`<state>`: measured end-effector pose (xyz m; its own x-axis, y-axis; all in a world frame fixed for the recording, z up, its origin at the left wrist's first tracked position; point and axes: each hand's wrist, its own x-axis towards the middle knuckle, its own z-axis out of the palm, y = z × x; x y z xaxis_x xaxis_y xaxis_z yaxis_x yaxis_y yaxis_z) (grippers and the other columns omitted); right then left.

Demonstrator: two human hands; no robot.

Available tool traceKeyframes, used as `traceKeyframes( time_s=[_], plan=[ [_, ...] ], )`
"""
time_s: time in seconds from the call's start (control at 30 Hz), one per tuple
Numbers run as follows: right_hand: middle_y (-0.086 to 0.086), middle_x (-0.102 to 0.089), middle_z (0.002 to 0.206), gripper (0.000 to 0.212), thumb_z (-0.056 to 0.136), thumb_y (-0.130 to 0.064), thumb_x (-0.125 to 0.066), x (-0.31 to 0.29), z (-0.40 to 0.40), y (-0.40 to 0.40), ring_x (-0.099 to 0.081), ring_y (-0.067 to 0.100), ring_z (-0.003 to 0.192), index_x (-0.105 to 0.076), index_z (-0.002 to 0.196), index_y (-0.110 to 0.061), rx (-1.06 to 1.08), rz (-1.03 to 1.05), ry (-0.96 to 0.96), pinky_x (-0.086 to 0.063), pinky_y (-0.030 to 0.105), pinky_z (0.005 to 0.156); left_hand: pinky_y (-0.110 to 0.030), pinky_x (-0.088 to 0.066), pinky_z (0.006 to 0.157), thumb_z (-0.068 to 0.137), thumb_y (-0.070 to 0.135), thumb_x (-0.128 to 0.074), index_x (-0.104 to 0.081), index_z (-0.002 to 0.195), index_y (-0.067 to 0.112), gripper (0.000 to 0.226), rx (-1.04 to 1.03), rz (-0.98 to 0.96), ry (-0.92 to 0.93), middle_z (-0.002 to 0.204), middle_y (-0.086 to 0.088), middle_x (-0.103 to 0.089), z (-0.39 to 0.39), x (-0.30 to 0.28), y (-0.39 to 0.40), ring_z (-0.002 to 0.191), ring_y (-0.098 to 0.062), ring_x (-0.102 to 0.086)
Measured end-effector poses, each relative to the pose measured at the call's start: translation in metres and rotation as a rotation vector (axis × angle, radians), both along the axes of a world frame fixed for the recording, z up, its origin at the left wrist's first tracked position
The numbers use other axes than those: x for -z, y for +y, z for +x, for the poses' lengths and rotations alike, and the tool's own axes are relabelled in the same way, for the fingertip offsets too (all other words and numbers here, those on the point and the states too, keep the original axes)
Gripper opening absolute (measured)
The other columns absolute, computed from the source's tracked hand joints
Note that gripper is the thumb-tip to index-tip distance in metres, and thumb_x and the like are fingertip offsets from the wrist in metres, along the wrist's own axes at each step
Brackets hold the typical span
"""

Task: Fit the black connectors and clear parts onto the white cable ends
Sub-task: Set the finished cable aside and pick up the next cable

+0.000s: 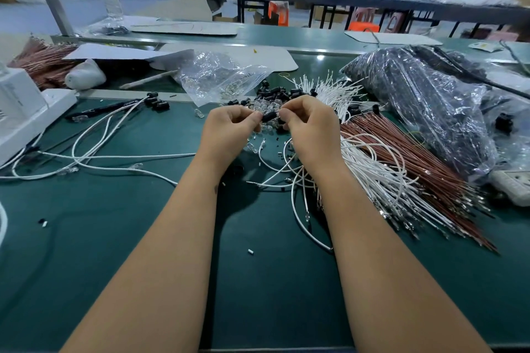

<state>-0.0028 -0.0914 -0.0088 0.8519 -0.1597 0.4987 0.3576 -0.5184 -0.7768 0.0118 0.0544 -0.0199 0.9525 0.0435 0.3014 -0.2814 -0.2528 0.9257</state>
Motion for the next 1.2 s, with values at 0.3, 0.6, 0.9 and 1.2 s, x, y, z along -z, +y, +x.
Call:
traceKeyframes(
  time_s=[0.3,0.6,0.9,1.2],
  plan=[
    [0.001,-0.07,0.076,0.01,0.086,-0.007,-0.069,-0.007,-0.003,-0.001,-0.069,0.019,0.072,-0.069,0.084,-0.017,-0.054,0.186,0.037,-0.059,0.035,0.075,-0.013,-0.05,0.065,0.086,0.009,-0.069,-0.068,0.079,0.022,0.015,0.006,-0.072,-0.074,0.072,0.002,-0.068,0.0,-0.001,-0.003,0.064,-0.002,-0.061],
    [-0.004,-0.065,0.074,0.023,0.092,-0.006,-0.06,-0.003,-0.003,0.004,-0.067,0.02,0.071,-0.058,0.08,-0.026,-0.041,0.133,-0.009,-0.058,0.04,0.072,-0.01,-0.041,0.055,0.085,0.005,-0.068,-0.07,0.084,0.015,0.011,0.012,-0.017,-0.157,0.065,0.006,-0.063,0.002,-0.001,-0.008,0.054,0.003,-0.052],
    [-0.002,-0.065,0.077,0.02,0.093,-0.006,-0.058,-0.004,-0.003,0.005,-0.065,0.018,0.069,-0.06,0.083,-0.024,-0.049,0.152,-0.012,-0.056,0.03,0.066,-0.009,-0.044,0.056,0.086,0.004,-0.066,-0.069,0.084,0.008,0.005,0.029,-0.08,-0.073,0.066,0.001,-0.065,-0.004,-0.007,-0.012,0.054,0.004,-0.057],
    [0.007,-0.068,0.079,0.011,0.091,-0.009,-0.064,-0.003,-0.002,0.007,-0.066,0.019,0.069,-0.065,0.086,-0.018,-0.172,0.184,0.062,-0.059,0.035,0.07,-0.005,-0.039,0.047,0.084,0.002,-0.069,-0.07,0.089,-0.003,0.007,0.098,-0.204,-0.033,0.052,0.011,-0.064,-0.011,-0.012,-0.013,0.044,0.005,-0.054]
  ],
)
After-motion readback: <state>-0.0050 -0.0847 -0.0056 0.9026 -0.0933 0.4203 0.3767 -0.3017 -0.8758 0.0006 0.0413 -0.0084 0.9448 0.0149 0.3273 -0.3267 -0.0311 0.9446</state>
